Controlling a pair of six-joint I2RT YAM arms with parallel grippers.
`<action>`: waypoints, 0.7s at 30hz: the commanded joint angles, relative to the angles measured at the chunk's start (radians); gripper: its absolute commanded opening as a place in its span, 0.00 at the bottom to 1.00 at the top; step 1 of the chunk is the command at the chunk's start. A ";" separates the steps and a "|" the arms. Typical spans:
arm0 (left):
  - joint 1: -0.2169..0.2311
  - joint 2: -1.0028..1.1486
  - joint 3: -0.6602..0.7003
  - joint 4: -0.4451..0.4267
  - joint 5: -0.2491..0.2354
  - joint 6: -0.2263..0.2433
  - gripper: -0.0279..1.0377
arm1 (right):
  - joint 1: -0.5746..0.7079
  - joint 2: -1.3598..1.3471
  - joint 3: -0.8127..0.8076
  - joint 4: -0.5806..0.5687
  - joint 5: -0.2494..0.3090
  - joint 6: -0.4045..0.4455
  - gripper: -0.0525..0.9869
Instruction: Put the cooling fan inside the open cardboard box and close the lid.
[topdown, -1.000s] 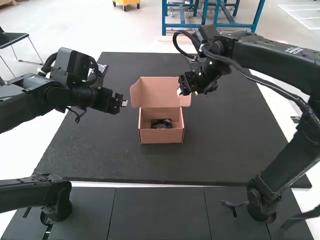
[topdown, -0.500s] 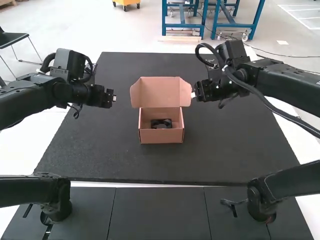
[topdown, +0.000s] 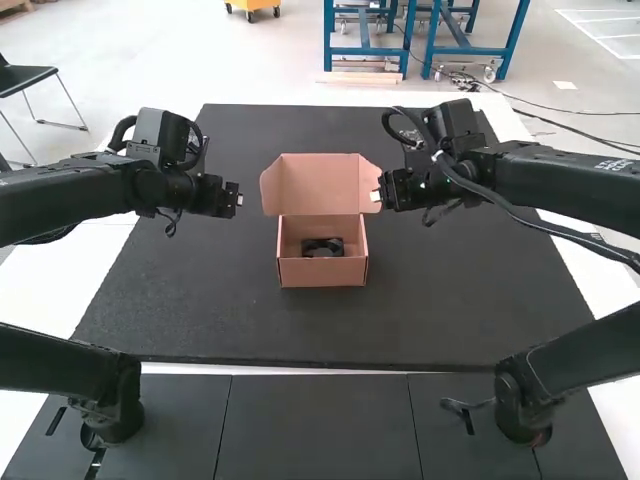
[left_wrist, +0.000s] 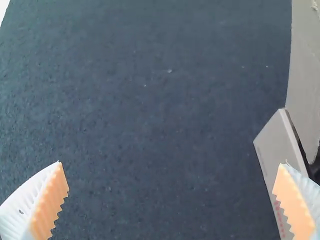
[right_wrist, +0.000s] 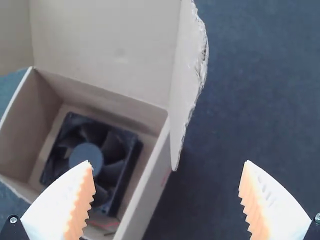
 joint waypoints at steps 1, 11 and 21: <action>0.010 0.021 0.033 0.027 -0.011 -0.004 0.93 | -0.014 0.039 0.004 0.032 -0.023 0.007 0.68; 0.010 0.090 0.059 0.104 -0.011 -0.005 0.93 | -0.014 0.168 0.052 0.131 -0.029 0.003 0.68; 0.010 0.127 0.087 0.140 -0.011 -0.007 0.93 | -0.014 0.229 0.096 0.167 -0.020 0.005 0.68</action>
